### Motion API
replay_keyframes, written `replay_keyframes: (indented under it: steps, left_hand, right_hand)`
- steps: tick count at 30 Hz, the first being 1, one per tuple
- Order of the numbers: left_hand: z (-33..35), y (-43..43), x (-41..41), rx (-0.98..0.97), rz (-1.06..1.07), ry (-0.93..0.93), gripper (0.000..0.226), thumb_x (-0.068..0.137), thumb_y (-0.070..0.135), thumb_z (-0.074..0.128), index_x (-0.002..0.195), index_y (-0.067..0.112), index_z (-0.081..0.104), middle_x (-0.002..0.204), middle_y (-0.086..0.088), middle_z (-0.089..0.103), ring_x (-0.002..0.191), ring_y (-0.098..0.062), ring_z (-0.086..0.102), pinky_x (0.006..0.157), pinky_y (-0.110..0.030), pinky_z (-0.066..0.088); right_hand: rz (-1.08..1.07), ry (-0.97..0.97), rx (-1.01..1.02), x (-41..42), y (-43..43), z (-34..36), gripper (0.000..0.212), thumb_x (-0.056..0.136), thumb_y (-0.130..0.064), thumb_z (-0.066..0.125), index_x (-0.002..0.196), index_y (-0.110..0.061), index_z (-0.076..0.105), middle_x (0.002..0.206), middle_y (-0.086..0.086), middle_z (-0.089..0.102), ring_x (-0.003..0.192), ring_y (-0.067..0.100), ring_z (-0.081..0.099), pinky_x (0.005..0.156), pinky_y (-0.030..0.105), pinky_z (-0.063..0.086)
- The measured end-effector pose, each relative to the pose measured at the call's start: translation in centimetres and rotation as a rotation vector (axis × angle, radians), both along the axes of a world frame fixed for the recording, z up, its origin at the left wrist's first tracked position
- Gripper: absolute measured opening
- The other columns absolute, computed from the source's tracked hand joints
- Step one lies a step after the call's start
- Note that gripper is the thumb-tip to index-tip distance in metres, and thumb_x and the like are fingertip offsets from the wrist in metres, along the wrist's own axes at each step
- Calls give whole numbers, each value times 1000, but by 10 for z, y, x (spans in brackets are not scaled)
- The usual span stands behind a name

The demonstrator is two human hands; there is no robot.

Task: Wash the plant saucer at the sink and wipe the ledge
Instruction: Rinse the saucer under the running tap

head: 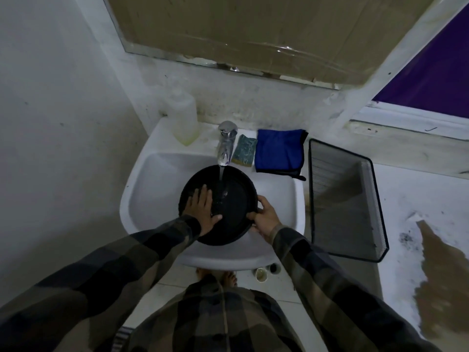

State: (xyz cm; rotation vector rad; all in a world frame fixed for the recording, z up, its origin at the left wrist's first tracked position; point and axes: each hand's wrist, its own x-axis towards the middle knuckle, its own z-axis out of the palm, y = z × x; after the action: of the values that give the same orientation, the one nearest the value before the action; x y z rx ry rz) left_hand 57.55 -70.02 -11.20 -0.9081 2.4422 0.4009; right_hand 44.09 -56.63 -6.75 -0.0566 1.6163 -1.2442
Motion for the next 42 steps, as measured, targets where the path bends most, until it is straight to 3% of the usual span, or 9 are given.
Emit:
replay_keyframes:
  steps: [7,12,16,19,24,28,34,38,42]
  left_hand:
    - [15,14,-41,-18,-352,229,75,97,47,33,150,19,-11,156,-9,-23,146,-28,-14,117,-43,0]
    - [12,-13,-30,-81,-220,162,78,92,59,33,150,29,-12,157,-10,-22,145,-33,-13,116,-48,0]
    - [7,-30,-6,-144,-135,101,83,92,58,35,150,20,-13,157,-10,-20,146,-29,-11,117,-44,-3]
    - [6,-32,6,-124,-81,110,90,91,50,46,150,11,-9,157,-15,-18,146,-31,-8,118,-42,0]
    - [20,-22,-7,-124,-196,259,95,85,33,57,150,8,-8,158,-14,-13,146,-31,-6,119,-41,3]
    - [25,-19,-24,-139,-248,278,95,83,29,56,150,7,-8,158,-14,-8,146,-31,-4,119,-42,4]
    - [20,-28,-31,-192,-289,255,91,84,25,52,150,11,-10,159,-9,-6,147,-29,-3,118,-42,6]
    - [20,-35,-29,-132,-193,273,91,85,30,54,150,13,-7,159,-10,0,146,-31,2,118,-42,11]
    - [10,-43,-19,-50,-14,199,84,92,35,48,151,15,-9,159,-9,-11,146,-32,-1,118,-43,10]
  right_hand:
    - [30,-24,-36,-2,-11,5,53,88,15,41,125,-22,47,110,14,60,92,32,61,60,36,59]
    - [46,-31,-40,-13,-11,9,51,87,16,43,119,-24,50,107,15,59,89,32,62,66,42,60]
    - [70,-12,-21,-18,-11,9,54,87,16,41,119,-26,49,105,12,61,92,33,61,67,41,60]
    - [145,51,2,-21,-14,7,56,86,16,41,126,-24,48,108,15,59,89,32,60,65,39,58]
    - [258,134,50,-15,-21,1,60,85,17,41,132,-21,46,108,17,59,91,35,58,77,50,54]
    - [327,161,80,-8,-24,3,62,86,14,41,136,-21,42,109,15,58,91,32,58,66,38,56]
    - [259,109,59,-4,-22,3,60,86,16,41,135,-18,44,108,15,59,86,32,58,67,40,56]
    - [208,76,41,-2,-21,4,58,87,15,43,134,-19,46,107,13,60,80,28,61,64,39,57]
    - [199,61,44,0,-20,7,56,88,13,42,133,-20,46,111,14,59,87,31,60,57,34,56]
